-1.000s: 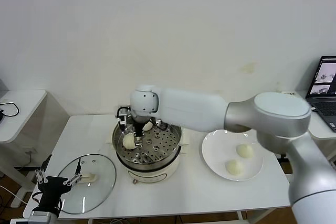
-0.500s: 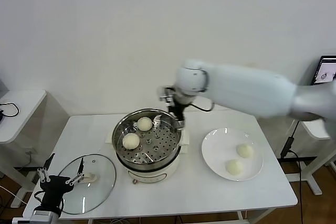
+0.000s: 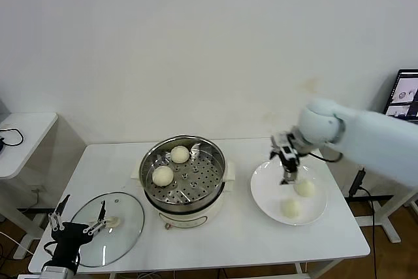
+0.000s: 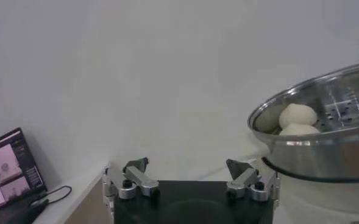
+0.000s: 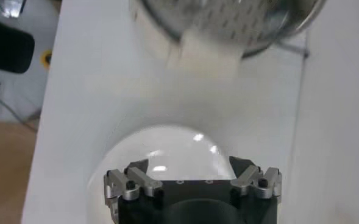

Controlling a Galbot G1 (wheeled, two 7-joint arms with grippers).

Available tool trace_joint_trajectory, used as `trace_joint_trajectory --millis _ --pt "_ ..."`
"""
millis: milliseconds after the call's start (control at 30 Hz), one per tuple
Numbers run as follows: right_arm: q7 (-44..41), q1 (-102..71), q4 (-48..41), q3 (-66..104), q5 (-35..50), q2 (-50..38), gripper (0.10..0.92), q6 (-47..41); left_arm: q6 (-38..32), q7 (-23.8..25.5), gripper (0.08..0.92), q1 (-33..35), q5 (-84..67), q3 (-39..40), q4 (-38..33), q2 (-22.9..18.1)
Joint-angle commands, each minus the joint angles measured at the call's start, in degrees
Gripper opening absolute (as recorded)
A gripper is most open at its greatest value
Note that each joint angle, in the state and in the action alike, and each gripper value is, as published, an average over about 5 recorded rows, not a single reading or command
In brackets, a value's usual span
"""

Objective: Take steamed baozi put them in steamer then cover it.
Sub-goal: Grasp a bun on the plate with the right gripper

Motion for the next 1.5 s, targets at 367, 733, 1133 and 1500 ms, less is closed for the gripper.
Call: trace_joint_trajectory --millis 367,733,1133,1500 --pt "0.4 -28.0 -3.9 18.1 -13.2 -5.2 0.823 5.8 0.1 0.0 0.823 0.2 0.9 -0.2 0.6 -0.3" --pt "1.8 -28.9 -9.1 19.1 -13.6 1.5 0.823 4.9 -0.1 0.0 0.823 0.5 1.2 -0.7 0.8 -0.7" --pt "3.0 -29.0 -11.0 18.9 -14.0 4.6 0.797 2.7 -0.2 -0.1 0.823 0.2 1.3 -0.7 1.3 -1.0" --pt "2.7 -29.0 -12.0 19.0 -13.8 5.1 0.694 2.2 -0.2 -0.2 0.823 0.0 1.2 -0.6 1.5 -1.2"
